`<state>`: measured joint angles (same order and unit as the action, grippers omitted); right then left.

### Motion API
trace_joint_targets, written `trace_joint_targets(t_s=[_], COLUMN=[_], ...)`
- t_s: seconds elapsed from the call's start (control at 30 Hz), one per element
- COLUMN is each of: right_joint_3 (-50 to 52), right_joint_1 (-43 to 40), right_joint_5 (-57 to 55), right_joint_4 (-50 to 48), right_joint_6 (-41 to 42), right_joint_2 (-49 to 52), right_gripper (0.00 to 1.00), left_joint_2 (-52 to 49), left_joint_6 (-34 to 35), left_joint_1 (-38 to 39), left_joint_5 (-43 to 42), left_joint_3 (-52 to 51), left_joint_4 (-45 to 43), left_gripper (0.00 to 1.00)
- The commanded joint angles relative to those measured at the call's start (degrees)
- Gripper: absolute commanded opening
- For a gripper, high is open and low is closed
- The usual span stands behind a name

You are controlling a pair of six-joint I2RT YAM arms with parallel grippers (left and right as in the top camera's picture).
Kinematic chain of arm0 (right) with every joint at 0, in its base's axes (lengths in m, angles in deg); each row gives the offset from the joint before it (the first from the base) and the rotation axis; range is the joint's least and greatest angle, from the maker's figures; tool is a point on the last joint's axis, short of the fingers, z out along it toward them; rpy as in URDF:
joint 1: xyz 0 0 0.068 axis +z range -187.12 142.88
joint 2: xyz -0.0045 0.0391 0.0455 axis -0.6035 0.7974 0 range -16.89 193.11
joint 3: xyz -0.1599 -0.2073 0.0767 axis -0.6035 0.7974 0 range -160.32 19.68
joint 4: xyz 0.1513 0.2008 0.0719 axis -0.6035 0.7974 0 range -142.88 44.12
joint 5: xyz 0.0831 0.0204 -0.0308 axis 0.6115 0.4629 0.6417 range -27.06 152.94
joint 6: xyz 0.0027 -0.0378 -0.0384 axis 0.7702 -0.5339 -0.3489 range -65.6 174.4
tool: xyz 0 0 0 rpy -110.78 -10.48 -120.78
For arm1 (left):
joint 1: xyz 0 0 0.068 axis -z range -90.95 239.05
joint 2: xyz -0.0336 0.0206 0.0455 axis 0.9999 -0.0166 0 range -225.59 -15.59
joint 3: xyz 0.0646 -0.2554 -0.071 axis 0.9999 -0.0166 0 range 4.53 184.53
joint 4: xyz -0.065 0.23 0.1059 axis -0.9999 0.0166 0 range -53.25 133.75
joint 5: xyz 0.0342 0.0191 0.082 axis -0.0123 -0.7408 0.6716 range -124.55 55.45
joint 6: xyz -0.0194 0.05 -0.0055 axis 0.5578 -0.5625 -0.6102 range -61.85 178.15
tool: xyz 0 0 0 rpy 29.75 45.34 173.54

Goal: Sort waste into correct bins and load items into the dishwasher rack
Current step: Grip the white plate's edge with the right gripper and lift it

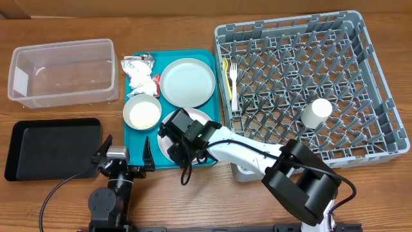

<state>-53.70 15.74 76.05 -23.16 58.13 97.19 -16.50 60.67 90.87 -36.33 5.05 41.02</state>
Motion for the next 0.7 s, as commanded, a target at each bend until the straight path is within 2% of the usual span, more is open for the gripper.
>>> trace_joint_targets(t_s=[0.0,0.17,0.67], right_joint_3=[-3.58,-5.44,-5.33], right_joint_1=[-0.48,-0.02,0.5], right_joint_5=[-1.29,4.26,2.89], right_joint_4=[1.49,3.34,3.43], right_joint_6=[-0.76,-2.19,-2.25], right_joint_2=[0.37,0.37,5.49], right_gripper=[0.36,0.37,0.35], left_joint_2=[0.2,0.2,0.2], left_joint_6=[-1.09,-1.09,-1.09], left_joint_1=[-0.31,-0.31,-0.31], left_joint_5=[-0.61,-0.61,-0.61], left_joint_3=[-0.24,-0.24,-0.24], left_joint_4=[-0.02,-0.02,-0.02], left_gripper=[1.0,1.0,1.0])
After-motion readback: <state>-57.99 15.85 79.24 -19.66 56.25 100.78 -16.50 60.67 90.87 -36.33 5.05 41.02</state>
